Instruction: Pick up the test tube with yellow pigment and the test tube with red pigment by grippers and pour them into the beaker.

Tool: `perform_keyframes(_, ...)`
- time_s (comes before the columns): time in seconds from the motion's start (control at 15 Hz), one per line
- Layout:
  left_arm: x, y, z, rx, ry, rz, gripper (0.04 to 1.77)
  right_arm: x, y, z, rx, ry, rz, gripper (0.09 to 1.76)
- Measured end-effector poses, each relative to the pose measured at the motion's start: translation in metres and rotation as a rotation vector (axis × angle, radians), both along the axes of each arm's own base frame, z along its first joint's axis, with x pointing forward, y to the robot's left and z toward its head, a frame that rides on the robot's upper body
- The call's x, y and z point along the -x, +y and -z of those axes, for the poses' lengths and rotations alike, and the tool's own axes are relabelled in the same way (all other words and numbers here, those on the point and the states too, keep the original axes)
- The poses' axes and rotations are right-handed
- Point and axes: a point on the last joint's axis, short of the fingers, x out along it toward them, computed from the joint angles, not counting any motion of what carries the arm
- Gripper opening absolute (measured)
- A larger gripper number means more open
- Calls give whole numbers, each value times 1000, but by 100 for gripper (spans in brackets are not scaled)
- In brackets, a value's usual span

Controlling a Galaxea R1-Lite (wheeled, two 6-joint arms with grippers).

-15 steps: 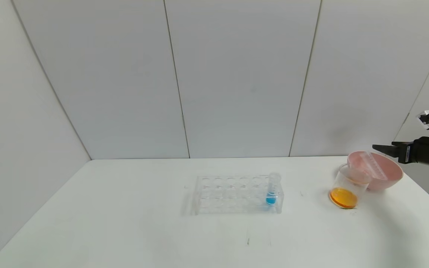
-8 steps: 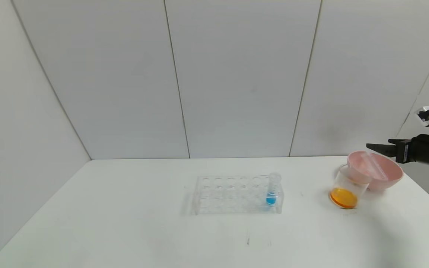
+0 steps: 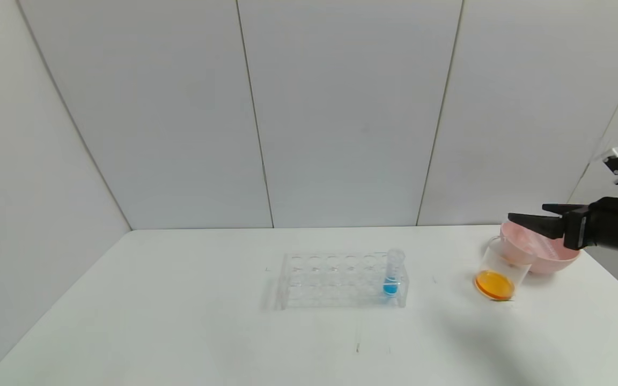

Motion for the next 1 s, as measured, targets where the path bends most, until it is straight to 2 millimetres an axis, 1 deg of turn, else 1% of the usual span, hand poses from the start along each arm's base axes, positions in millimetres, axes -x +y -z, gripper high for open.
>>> perform_keyframes(0.27, 0, 0, 0, 0, 0, 0, 172, 60, 13, -23, 10, -84, 21, 168)
perform_keyframes(0.47, 0, 0, 0, 0, 0, 0, 172, 114, 20, -37, -17, -168, 36, 169)
perform_keyframes(0.6, 0, 0, 0, 0, 0, 0, 172, 154, 27, -41, -45, -240, 30, 169)
perform_keyframes(0.8, 0, 0, 0, 0, 0, 0, 172, 209, 37, -37, -59, -345, 6, 170)
perform_keyframes(1.0, 0, 0, 0, 0, 0, 0, 172, 259, 43, -22, -62, -391, 4, 170)
